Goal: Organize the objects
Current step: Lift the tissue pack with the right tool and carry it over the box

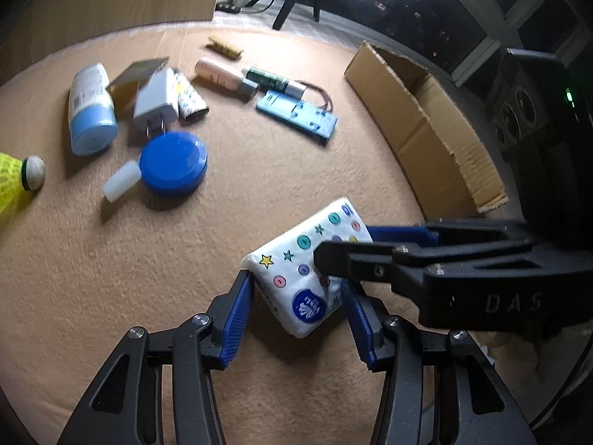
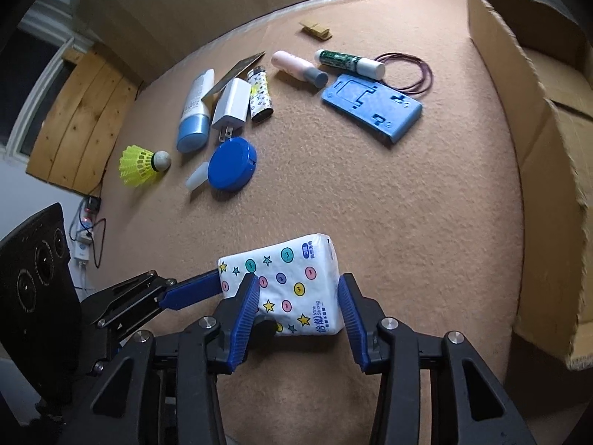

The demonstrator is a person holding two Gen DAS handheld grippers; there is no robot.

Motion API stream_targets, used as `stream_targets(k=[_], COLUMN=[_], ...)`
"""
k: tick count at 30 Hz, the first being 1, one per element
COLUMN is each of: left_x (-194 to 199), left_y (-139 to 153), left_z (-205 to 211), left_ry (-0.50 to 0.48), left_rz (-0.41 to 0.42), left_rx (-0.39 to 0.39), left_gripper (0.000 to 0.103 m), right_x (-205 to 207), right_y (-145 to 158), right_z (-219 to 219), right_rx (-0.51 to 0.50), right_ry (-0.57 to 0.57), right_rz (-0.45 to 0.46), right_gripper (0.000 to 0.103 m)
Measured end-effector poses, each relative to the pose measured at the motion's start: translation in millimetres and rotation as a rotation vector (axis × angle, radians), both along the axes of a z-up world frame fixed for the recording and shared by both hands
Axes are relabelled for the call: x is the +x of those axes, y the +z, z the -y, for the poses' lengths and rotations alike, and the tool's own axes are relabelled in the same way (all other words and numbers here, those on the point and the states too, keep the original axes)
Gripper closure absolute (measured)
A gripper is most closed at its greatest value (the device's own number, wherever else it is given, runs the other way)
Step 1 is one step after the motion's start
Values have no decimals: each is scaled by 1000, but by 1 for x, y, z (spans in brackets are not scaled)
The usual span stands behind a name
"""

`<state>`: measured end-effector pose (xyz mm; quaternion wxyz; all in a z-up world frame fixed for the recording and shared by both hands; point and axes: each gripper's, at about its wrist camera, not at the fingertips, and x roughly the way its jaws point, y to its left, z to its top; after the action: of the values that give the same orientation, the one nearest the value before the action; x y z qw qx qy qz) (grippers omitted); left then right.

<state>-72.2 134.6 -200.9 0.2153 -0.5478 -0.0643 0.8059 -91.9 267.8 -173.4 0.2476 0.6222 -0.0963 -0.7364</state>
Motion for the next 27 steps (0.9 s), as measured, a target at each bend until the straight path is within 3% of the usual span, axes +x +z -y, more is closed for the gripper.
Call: stream_targets(k=[17, 27], left_x=[0, -15], left_y=[82, 89], left_z=[-86, -159], left_ry=[-117, -212], left_rz=[-212, -239], left_rx=[10, 19], left_gripper=[50, 50], right_x=[10, 7], right_y=[83, 93], right_z=[-81, -152], right_rx=[-28, -3], right_ry=[-140, -260], right_rz=[-202, -235], right_gripper=[63, 63])
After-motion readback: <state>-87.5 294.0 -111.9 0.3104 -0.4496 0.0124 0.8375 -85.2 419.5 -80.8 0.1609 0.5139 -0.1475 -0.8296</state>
